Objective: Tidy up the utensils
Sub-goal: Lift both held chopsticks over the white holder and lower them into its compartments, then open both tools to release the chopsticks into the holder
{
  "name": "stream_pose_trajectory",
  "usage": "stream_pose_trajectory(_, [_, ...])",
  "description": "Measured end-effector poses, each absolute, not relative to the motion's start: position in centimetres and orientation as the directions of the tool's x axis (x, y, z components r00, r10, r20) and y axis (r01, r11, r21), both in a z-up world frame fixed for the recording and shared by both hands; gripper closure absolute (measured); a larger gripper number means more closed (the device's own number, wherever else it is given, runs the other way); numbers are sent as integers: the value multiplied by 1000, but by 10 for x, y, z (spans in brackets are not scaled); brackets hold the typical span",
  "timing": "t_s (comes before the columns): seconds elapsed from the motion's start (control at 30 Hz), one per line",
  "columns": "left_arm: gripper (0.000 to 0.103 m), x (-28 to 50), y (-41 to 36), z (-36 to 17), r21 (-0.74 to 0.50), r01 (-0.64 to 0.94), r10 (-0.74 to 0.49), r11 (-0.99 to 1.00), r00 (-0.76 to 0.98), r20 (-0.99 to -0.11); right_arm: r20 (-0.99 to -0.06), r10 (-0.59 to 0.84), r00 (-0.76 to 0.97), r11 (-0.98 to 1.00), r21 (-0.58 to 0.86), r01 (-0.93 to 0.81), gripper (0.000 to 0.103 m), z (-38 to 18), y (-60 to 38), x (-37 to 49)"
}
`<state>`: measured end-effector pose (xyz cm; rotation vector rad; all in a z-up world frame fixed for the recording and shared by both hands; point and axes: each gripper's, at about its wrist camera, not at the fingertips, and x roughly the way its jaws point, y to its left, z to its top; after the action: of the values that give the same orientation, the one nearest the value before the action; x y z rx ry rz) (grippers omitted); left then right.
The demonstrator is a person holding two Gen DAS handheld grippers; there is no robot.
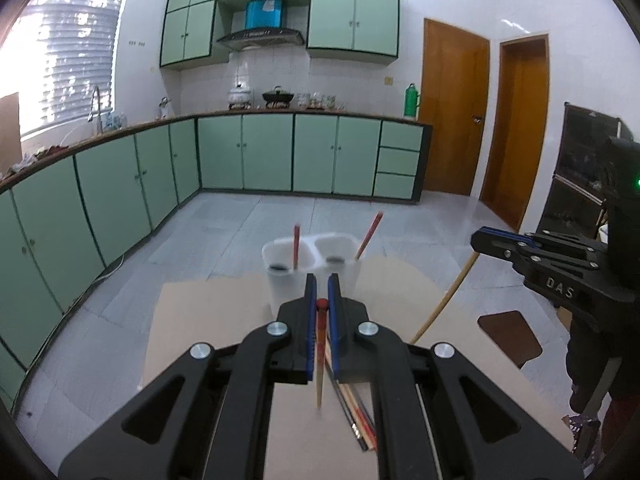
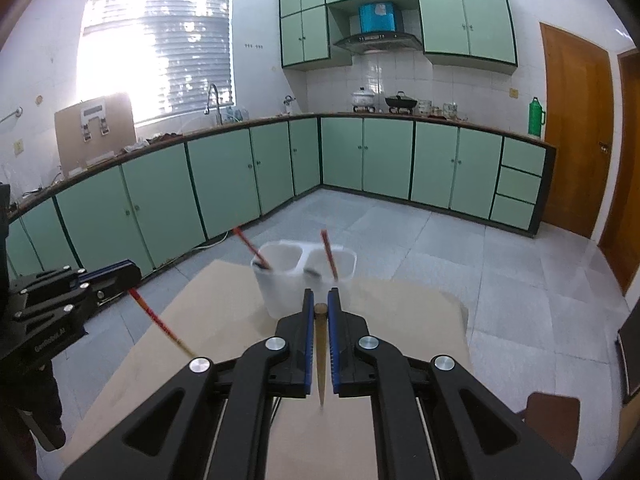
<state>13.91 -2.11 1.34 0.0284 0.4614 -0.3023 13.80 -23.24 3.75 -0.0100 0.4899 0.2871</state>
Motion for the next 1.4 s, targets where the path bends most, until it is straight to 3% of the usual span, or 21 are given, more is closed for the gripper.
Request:
stream_pose_trajectory(0.4, [98, 182, -43, 77, -38, 360, -354, 932, 886, -300, -333, 244, 911, 965, -4, -261, 96, 113, -240, 177])
stream_pose_trajectory(0.7, [98, 236, -64, 107, 36, 287, -276, 957, 943, -183, -276, 266, 924, 963, 28, -269, 96, 133, -232, 239])
stream_pose_trajectory(0.87, [98, 275, -59, 92, 14, 263, -254, 965, 943, -213, -336, 272, 902, 959, 18, -283, 96, 107, -215, 273])
stream_pose_trajectory(1.23, [97, 331, -40, 37, -48, 260, -257, 965, 885, -388, -478, 269, 836, 955, 18, -297, 96, 54, -200, 317])
stream_pose_trajectory(1.33, [95, 331, -38, 38, -45, 258, -255, 965, 887, -386, -481, 273, 833, 955, 31, -295, 93, 53, -205, 319])
stream_pose_trajectory(1.4, [89, 327, -38, 42, -40, 256, -252, 966, 891, -377, -478, 277, 834, 956, 48, -290, 87, 55, -209, 319])
